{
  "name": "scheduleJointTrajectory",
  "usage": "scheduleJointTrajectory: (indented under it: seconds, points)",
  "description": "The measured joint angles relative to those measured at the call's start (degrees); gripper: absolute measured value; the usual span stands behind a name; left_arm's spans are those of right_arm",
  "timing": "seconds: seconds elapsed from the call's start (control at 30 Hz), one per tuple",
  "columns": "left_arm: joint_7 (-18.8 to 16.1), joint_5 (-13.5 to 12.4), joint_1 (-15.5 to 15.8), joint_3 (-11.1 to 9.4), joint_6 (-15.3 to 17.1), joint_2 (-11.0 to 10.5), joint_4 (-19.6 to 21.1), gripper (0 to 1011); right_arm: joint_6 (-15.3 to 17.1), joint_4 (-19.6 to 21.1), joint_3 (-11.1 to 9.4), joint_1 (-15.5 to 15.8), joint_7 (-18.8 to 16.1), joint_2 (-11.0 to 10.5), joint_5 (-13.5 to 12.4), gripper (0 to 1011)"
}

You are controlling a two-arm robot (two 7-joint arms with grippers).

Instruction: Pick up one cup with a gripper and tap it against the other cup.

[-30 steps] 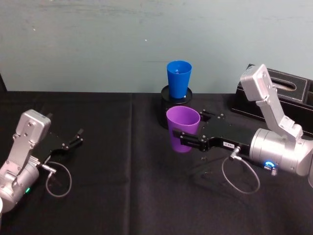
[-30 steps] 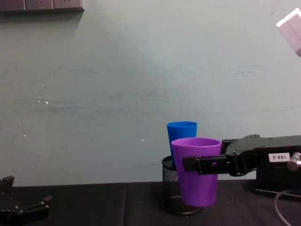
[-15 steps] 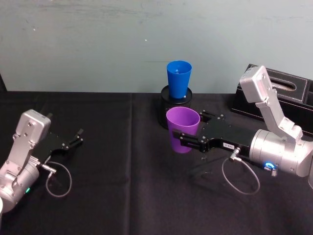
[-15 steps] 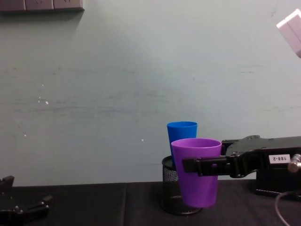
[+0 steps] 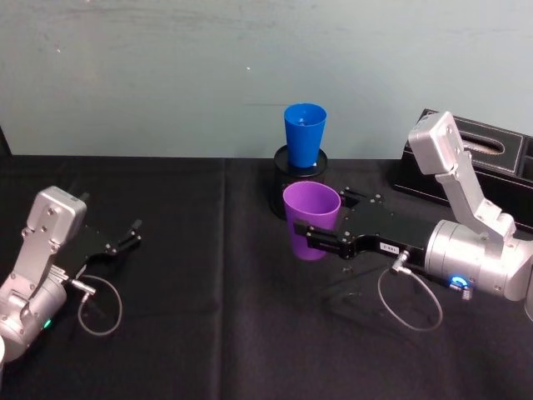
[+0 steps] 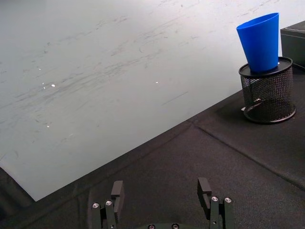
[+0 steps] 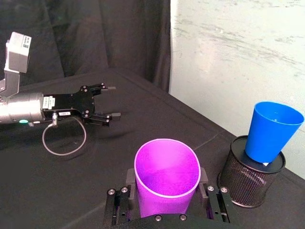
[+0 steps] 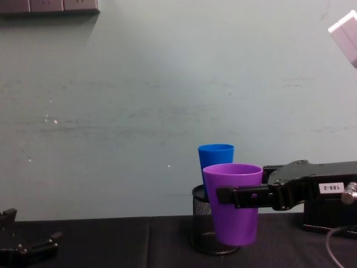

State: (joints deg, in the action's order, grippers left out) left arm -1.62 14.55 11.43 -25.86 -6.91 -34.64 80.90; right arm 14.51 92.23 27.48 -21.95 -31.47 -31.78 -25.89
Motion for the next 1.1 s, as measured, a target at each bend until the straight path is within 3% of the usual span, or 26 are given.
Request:
scheduleJointTrajectory:
  seconds: [1.1]
  points:
    - [0.0, 0.0, 0.0, 0.0, 0.0, 0.0, 0.0, 1011, 0.01, 0.0, -0.02, 0.0, 0.01, 0.0, 0.0, 736]
